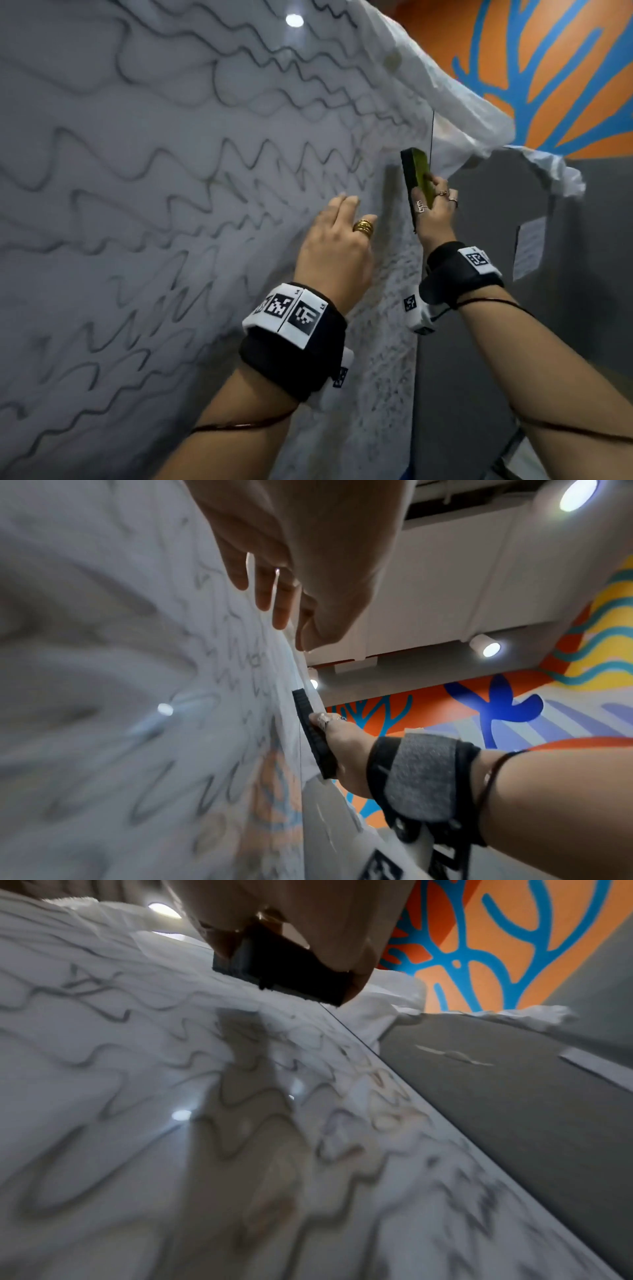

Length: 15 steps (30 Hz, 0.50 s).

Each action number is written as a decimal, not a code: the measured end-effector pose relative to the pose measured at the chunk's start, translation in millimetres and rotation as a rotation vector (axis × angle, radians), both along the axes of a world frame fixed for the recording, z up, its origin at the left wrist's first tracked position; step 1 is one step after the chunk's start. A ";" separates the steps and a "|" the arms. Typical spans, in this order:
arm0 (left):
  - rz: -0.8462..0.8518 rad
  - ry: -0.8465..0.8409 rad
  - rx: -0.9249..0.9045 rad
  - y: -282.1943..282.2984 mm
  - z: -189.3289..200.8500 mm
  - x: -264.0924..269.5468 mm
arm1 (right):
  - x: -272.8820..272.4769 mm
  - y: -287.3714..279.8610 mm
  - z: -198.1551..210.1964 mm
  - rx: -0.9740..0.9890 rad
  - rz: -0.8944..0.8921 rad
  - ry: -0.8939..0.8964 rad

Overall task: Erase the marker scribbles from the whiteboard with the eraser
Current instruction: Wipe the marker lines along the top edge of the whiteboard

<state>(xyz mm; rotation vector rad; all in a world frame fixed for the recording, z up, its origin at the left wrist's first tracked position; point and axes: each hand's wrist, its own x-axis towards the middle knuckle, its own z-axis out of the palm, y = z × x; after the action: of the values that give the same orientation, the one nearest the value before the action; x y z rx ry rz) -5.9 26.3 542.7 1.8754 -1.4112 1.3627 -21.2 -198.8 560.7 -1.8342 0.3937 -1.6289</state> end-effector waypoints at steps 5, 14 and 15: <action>0.110 -0.182 -0.047 -20.1 63.3 -1.4 | 8.7 -35.0 26.7 -0.131 0.103 -0.062; 0.481 -0.247 0.137 -73.4 183.3 -7.5 | 15.0 -83.9 66.2 -0.265 0.182 -0.082; 0.554 -0.253 0.174 -81.9 194.9 -4.9 | 15.1 -89.0 71.9 -0.277 0.202 -0.076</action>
<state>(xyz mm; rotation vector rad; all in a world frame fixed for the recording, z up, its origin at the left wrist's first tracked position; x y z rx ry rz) -10.7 -55.6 737.6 2.3975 -1.1953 1.8359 -6.1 -287.8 632.6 -1.9323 -0.0536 -1.6701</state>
